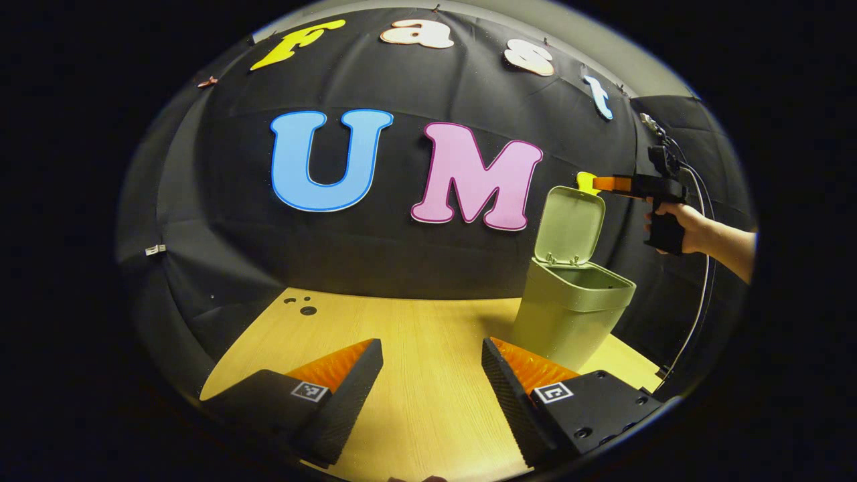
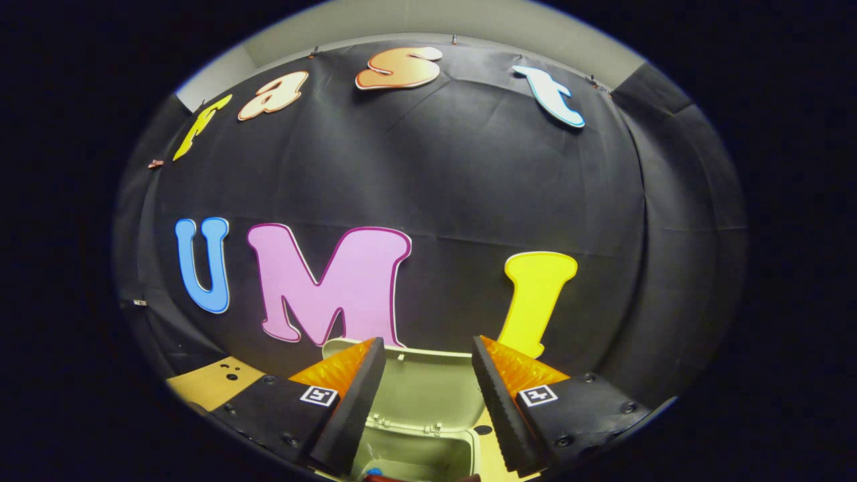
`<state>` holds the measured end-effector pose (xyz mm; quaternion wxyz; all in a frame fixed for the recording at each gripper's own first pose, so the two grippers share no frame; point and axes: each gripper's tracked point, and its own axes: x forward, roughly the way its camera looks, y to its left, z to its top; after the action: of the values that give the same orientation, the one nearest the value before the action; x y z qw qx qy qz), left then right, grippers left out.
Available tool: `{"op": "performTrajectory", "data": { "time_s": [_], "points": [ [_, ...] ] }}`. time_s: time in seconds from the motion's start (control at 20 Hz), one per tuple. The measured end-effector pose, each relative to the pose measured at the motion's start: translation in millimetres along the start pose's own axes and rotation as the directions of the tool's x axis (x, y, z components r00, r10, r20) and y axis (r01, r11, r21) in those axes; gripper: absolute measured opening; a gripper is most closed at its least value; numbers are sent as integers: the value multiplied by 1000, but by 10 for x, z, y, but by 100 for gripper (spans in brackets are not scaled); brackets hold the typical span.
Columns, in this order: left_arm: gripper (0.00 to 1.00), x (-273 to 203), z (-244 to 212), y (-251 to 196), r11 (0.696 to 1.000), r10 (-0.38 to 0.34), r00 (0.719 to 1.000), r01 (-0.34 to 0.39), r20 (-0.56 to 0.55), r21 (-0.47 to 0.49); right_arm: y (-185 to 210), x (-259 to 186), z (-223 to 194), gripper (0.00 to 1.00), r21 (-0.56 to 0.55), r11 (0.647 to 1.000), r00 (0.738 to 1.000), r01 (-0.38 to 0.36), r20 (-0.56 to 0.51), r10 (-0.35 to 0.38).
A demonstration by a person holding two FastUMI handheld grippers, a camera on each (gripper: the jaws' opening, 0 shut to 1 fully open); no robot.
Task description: Press the lid of the desktop garbage bin to open it, pick up the crumpled paper on the desktop and throw it into the bin, then pick up the pop can on the desktop and drop it into the bin, and finally close the garbage bin lid.
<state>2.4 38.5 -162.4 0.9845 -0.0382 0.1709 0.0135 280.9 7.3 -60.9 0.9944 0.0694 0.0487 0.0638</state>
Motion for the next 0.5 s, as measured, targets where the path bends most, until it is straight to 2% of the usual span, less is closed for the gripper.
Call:
{"op": "performTrajectory", "data": {
  "time_s": [0.05, 0.3, 0.5],
  "points": [
    [96, -4, 5, 1, 1000, 8, 1000, -8, 2, -1, 11, 64, -7, 82, 12, 1000, 1000, -2, 4, 2],
    [98, -48, 40, 20, 998, 66, 998, -66, 9, -17, -47, 338, -120, 82, 38, 999, 1000, 4, 3, -4],
    [95, -73, 49, 40, 994, 104, 995, -103, 11, -31, -73, 455, -171, 83, 68, 998, 1000, 0, 3, -1]
  ]
}}
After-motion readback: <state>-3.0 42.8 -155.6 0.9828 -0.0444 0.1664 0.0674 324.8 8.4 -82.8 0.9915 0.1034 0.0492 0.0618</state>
